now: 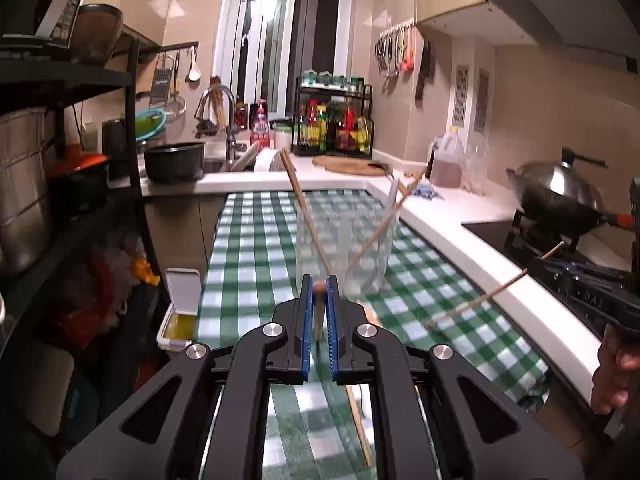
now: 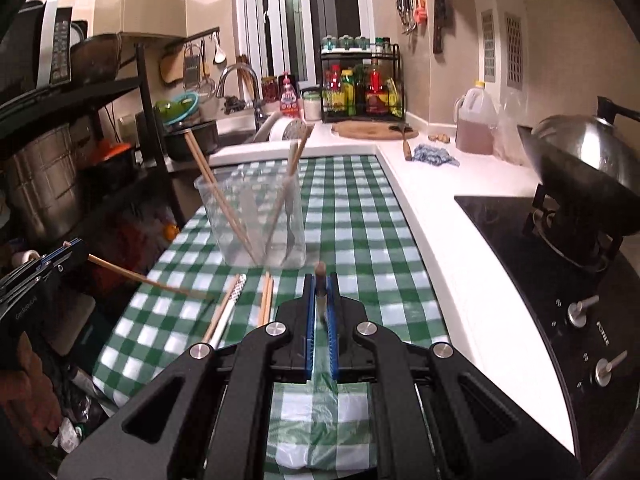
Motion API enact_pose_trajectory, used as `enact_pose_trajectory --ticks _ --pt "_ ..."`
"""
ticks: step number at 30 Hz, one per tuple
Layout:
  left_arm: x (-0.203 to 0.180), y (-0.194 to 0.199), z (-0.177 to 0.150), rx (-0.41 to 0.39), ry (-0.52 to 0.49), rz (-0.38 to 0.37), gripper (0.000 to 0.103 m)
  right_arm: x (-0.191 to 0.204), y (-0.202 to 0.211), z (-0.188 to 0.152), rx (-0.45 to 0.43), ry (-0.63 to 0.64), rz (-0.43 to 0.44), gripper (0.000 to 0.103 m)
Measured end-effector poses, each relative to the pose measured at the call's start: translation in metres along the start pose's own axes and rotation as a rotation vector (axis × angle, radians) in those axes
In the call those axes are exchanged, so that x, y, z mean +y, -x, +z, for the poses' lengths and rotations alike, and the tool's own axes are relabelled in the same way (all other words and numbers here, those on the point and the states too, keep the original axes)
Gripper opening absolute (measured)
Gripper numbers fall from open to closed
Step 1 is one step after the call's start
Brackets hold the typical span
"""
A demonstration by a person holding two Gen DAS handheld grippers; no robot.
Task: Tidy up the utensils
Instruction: 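Lift the chopsticks with both grippers and carry them over the clear container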
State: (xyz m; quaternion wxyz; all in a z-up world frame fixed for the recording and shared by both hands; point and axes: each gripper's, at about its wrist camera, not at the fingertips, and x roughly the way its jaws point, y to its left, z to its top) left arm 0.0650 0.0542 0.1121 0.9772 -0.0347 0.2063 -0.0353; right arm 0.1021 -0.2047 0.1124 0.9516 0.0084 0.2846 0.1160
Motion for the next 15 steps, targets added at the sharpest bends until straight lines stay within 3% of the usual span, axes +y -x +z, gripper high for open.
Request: enact_pose_trajectory --ticks 7,15 --pt "0.014 -0.003 0.041 -0.032 0.046 -0.031 0.007 0.003 -0.006 0.027 -0.01 -0.023 0.026 0.006" --pt "0.023 -0.019 0.074 0.009 0.079 -0.072 0.006 0.003 -0.014 0.052 -0.017 -0.058 0.055 0.006"
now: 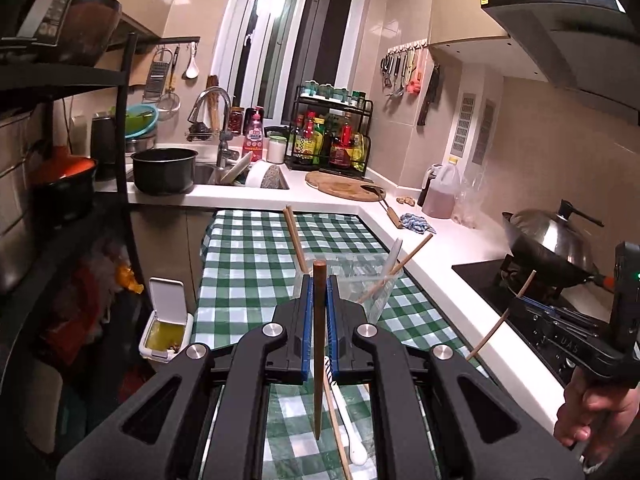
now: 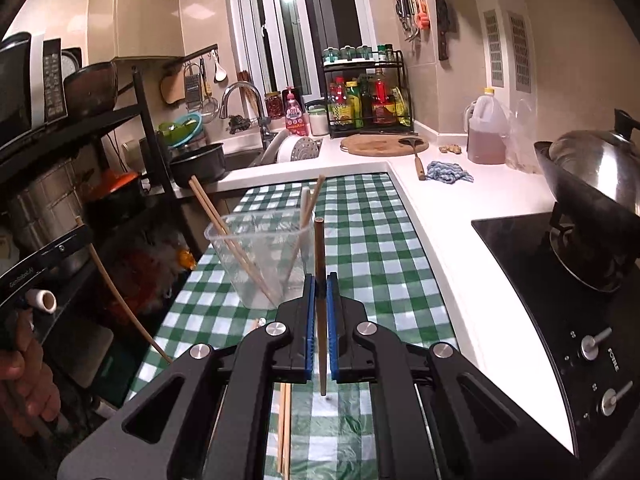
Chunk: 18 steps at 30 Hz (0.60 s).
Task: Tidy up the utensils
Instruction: 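Lift the chopsticks with both grippers and carry them over the clear container, then open both grippers to drop the chopsticks into the container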
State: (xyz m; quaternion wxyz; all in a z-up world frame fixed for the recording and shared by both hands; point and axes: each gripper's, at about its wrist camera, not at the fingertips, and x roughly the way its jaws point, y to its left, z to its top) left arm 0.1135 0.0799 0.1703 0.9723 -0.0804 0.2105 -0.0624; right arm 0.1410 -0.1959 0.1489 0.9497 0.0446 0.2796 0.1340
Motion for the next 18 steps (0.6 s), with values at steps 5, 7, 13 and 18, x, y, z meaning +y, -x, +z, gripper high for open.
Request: enact_pose_trajectory --ticks 5,7,13,18 --pt "0.0 -0.007 0.034 -0.036 -0.015 -0.017 0.006 0.002 -0.002 0.027 -0.033 -0.016 0.029 0.006" --pt "-0.001 -0.01 0.05 -0.06 -0.016 -0.028 0.006 0.003 -0.001 0.04 -0.054 -0.017 0.039 0.006" --pt "-0.009 -0.015 0.108 -0.186 -0.021 -0.07 0.007 0.021 0.007 0.101 -0.178 0.005 0.07 0.006" --pt "-0.017 -0.038 0.125 -0.239 -0.044 -0.062 0.006 0.032 -0.006 0.138 -0.276 0.014 0.078 0.006"
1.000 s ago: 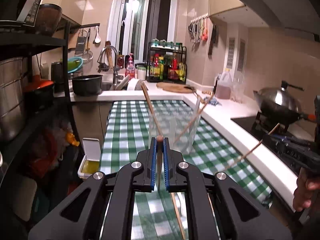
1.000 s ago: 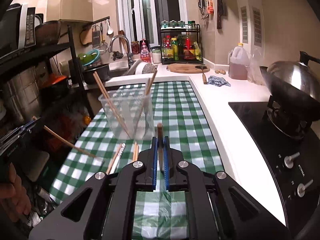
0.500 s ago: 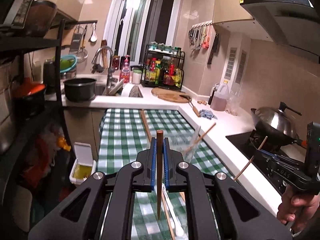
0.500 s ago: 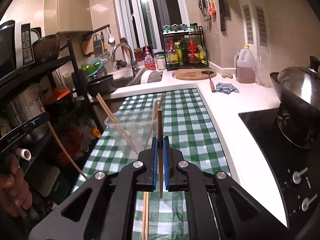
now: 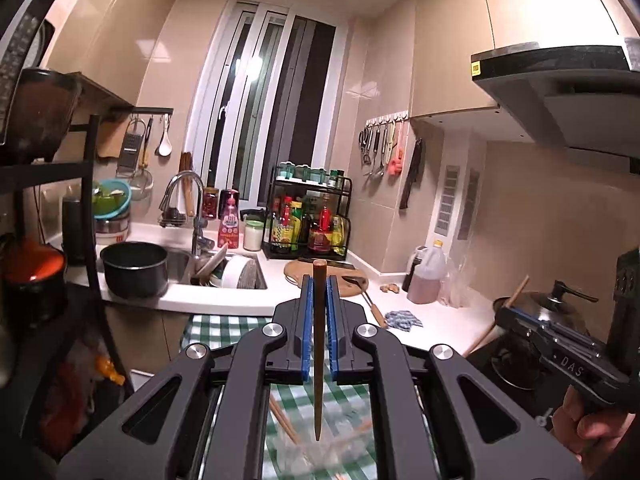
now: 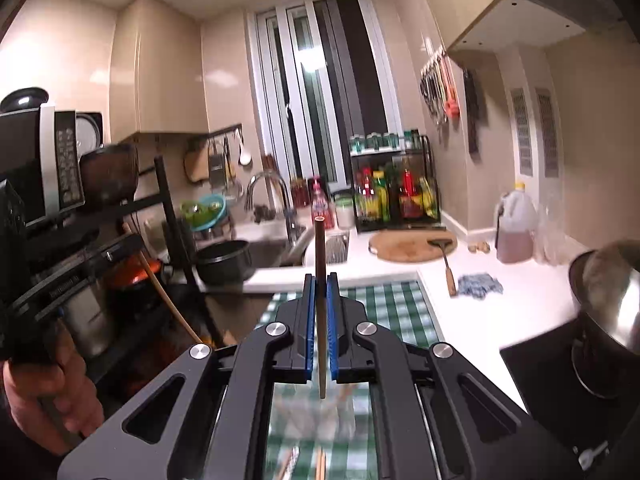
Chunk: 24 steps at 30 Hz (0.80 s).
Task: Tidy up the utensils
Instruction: 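Open both grippers to drop the chopsticks into the container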
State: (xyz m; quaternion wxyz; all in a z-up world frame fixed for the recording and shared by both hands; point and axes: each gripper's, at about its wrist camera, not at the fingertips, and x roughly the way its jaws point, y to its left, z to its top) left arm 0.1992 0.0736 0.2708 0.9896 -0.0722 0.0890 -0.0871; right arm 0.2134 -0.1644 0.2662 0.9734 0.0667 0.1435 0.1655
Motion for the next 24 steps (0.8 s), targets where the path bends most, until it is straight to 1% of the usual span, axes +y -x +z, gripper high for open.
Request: enact_pose_trajectory --ticks 2,4,5,10,18,22,24 --pt "0.003 -0.014 -0.006 0.014 -0.002 0.011 0.006 -0.001 -0.018 0.0 0.004 -0.007 0.001 0.006" --pt "0.008 -0.03 -0.017 0.049 0.004 0.017 0.006 0.0 -0.036 -0.004 0.025 -0.003 0.0 0.006" --pt "0.01 -0.035 -0.021 0.062 0.003 0.021 0.007 0.0 -0.05 -0.01 0.043 0.002 0.006 0.006" --pt "0.021 -0.052 -0.044 0.114 -0.002 0.032 0.007 0.006 -0.084 -0.032 0.114 0.026 0.03 0.006" --pt "0.03 -0.075 -0.081 0.192 0.007 0.032 0.006 0.003 -0.111 -0.064 0.204 0.021 0.036 0.006" --pt "0.03 -0.079 -0.091 0.213 -0.002 0.03 0.007 0.0 -0.117 -0.075 0.236 0.023 0.036 0.006" --pt "0.031 -0.079 -0.093 0.221 -0.008 0.032 0.007 0.0 -0.12 -0.081 0.268 0.031 0.035 0.008"
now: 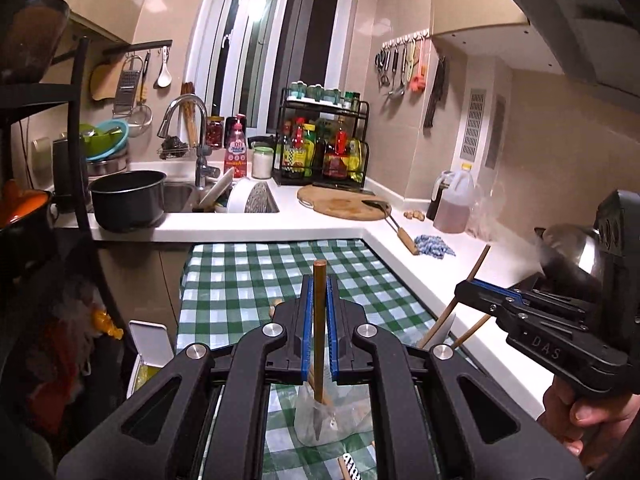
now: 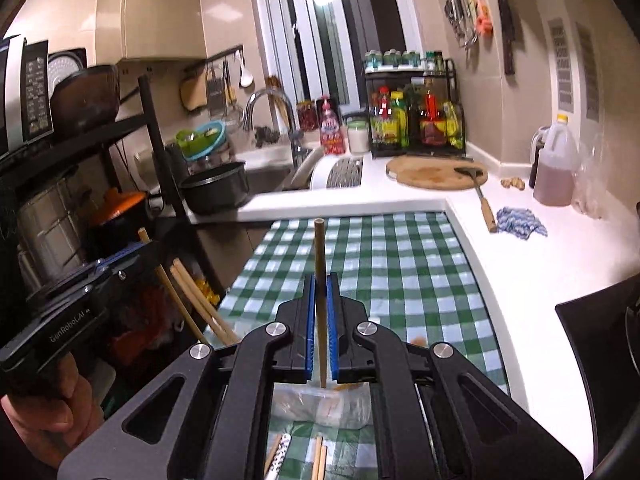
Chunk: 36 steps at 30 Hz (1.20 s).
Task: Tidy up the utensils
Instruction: 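Open both grippers to drop the chopsticks into the container, then move both open grippers back down to the chopsticks on the cloth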
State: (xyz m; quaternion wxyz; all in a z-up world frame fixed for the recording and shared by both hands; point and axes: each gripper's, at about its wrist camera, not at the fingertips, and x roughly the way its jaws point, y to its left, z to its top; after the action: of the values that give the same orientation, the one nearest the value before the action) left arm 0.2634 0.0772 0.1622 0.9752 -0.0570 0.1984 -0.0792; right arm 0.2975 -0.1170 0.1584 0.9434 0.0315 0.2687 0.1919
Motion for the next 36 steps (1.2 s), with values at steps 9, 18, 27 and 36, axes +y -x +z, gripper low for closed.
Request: enact_pose_trajectory --ticks 9,18,27,36 --pt "-0.004 0.045 0.004 -0.067 0.004 0.021 0.02 0.001 0.038 -0.004 -0.019 0.048 -0.136 0.042" --pt "-0.022 0.103 -0.037 -0.073 0.034 0.054 0.02 0.001 0.119 -0.031 -0.137 0.039 -0.179 0.042" --pt "-0.037 0.127 -0.114 0.051 0.053 0.072 0.02 0.004 0.153 -0.106 -0.136 0.011 -0.163 0.042" --pt "-0.026 0.134 -0.176 0.141 0.117 0.104 0.02 0.007 0.139 -0.171 -0.044 0.005 -0.123 0.018"
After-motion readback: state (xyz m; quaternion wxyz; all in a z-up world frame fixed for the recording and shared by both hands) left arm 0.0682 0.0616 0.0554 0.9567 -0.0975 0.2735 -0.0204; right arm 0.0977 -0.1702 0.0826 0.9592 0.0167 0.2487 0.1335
